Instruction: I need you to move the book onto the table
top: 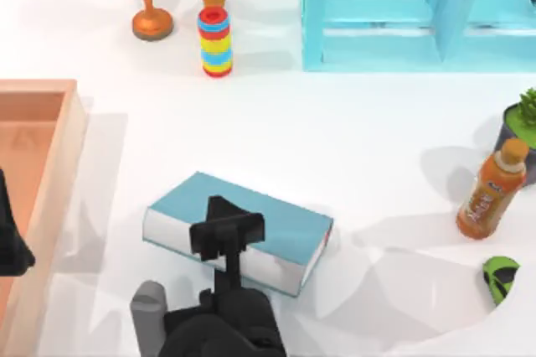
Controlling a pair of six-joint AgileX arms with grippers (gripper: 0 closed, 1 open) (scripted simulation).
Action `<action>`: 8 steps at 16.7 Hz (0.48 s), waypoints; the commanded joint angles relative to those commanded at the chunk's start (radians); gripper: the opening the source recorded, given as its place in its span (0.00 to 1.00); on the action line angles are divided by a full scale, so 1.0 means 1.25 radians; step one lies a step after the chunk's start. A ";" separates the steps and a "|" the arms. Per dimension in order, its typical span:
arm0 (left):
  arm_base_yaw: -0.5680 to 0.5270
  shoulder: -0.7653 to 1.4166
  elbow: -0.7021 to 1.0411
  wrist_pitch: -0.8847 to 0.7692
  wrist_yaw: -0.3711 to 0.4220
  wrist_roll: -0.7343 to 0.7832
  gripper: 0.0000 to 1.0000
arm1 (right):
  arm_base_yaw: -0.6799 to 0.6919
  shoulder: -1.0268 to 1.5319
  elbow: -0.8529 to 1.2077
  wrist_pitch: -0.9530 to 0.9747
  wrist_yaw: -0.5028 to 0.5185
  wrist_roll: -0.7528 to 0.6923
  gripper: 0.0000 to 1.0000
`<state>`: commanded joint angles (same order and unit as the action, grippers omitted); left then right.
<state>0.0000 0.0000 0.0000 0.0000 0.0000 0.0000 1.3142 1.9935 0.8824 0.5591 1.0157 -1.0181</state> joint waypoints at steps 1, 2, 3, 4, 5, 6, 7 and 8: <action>0.000 0.000 0.000 0.000 0.000 0.000 1.00 | 0.025 -0.002 0.005 -0.034 0.013 0.031 1.00; 0.000 0.000 0.000 0.000 0.000 0.000 1.00 | 0.054 -0.004 0.010 -0.074 0.027 0.069 1.00; 0.000 0.000 0.000 0.000 0.000 0.000 1.00 | 0.084 -0.006 0.016 -0.118 0.042 0.110 1.00; 0.000 0.000 0.000 0.000 0.000 0.000 1.00 | 0.115 -0.009 0.022 -0.164 0.058 0.154 1.00; 0.000 0.000 0.000 0.000 0.000 0.000 1.00 | 0.145 -0.012 0.030 -0.214 0.074 0.201 1.00; 0.000 0.000 0.000 0.000 0.000 0.000 1.00 | 0.174 -0.016 0.038 -0.265 0.091 0.249 1.00; 0.000 0.000 0.000 0.000 0.000 0.000 1.00 | 0.199 -0.020 0.047 -0.318 0.108 0.298 1.00; 0.000 0.000 0.000 0.000 0.000 0.000 1.00 | 0.221 -0.024 0.057 -0.372 0.125 0.347 1.00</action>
<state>0.0000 0.0000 0.0000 0.0000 0.0000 0.0000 1.5908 1.9634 0.9531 0.0942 1.1723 -0.5842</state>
